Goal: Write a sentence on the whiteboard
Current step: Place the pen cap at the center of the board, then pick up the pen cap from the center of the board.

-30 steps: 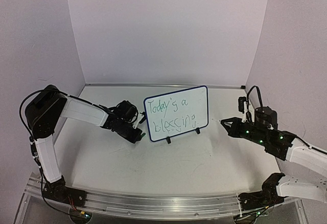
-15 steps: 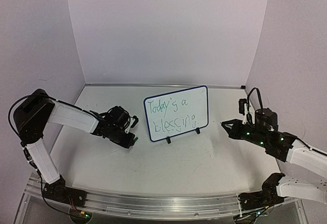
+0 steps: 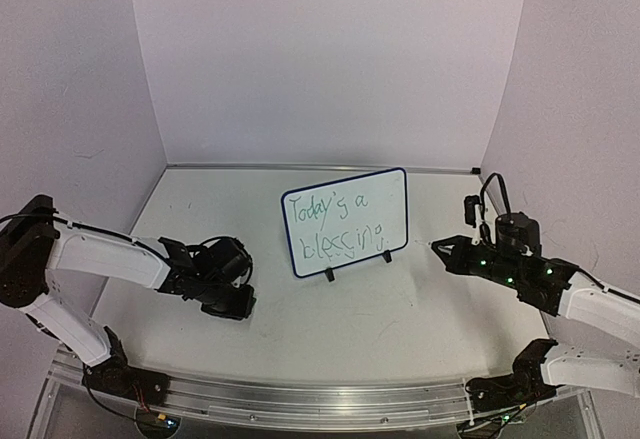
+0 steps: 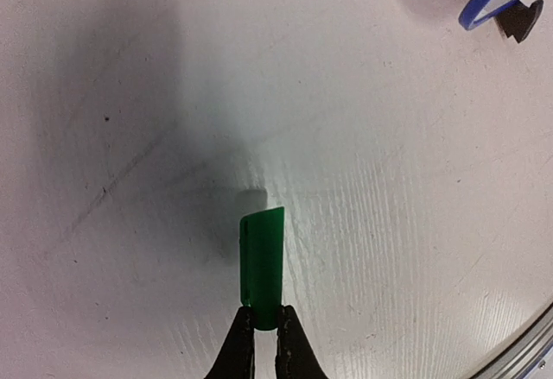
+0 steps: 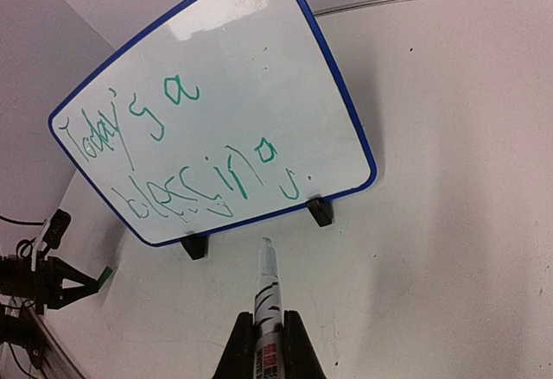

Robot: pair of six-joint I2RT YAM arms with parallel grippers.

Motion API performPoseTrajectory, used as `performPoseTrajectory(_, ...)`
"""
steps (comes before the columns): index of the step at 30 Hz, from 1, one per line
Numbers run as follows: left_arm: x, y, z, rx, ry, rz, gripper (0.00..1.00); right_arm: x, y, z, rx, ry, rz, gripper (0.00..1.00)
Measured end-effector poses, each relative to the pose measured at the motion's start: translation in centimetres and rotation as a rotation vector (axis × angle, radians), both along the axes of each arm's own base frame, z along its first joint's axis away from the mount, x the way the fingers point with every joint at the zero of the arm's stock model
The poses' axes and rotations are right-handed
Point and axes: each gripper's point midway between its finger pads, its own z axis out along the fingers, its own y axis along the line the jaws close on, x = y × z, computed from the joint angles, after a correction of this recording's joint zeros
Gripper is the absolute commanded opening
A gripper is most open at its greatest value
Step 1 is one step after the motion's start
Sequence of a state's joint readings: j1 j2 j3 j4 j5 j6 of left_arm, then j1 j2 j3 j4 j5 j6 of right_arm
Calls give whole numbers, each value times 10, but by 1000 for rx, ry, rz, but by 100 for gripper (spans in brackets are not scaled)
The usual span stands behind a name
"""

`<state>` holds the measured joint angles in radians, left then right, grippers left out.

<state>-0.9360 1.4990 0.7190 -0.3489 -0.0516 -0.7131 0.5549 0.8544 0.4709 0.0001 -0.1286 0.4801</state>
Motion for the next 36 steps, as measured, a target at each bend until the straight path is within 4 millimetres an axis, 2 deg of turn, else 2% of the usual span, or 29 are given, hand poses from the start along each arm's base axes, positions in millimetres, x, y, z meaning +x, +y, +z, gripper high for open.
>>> performPoseTrajectory(4,-11,-1,-4,19,19,27,10,0,1,-2,-1,6,5,0)
performPoseTrajectory(8,-15,1,-8,31,39,55,23,0,2,-2,1,9,10,0)
performPoseTrajectory(13,-16,-1,-9,22,47,73,32,0,2,-2,5,10,8,0)
performPoseTrajectory(27,-16,-19,-12,-51,72,65,33,-1,2,-5,6,18,6,0)
performPoseTrajectory(36,-8,-49,-9,-141,69,25,33,-1,2,-5,6,18,6,0)
